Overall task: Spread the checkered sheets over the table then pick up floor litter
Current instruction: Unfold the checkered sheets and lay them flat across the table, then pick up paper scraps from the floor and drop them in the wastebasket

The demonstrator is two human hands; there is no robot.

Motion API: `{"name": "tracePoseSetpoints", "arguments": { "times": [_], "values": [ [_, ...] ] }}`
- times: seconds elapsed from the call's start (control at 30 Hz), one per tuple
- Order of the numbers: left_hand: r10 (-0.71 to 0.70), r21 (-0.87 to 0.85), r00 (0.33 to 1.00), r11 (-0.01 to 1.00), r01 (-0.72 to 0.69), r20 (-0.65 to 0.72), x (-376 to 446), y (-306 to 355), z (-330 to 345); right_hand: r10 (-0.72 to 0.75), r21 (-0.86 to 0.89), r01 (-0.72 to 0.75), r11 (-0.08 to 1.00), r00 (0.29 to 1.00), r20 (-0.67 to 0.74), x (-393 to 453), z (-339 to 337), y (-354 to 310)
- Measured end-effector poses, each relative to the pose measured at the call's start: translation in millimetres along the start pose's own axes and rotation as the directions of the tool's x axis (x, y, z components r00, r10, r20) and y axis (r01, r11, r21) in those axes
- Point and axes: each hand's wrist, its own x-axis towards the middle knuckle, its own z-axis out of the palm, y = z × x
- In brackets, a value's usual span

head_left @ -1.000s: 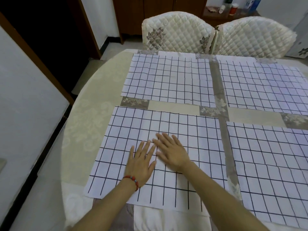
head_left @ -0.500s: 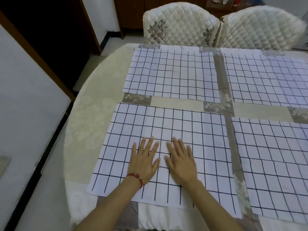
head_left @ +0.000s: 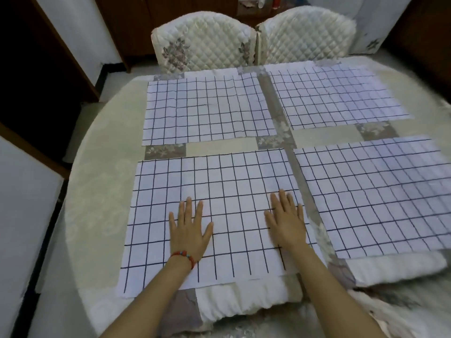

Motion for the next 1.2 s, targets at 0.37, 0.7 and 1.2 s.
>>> {"name": "tracePoseSetpoints", "arguments": {
  "times": [0.37, 0.7, 1.2],
  "values": [
    [0.23, -0.265, 0.973, 0.938, -0.224, -0.01, -8.7, 83.3, -47.6, 0.091, 0.117, -0.06, 0.991, 0.955, -0.283, -93.0, -104.3, 51.2],
    [0.638, -0.387, 0.759, 0.671, -0.632, -0.134, -126.7, 262.8, -81.1, 0.366, 0.278, -0.252, 0.927, 0.774, -0.516, -306.6, -158.2, 159.2],
    [0.894, -0.409, 0.329, 0.434, -0.803, 0.304, -352.3, 404.8, 32.0, 0.89, 0.665, -0.601, 0.443, 0.381, -0.249, -632.7, -25.8, 281.8]
  ]
}}
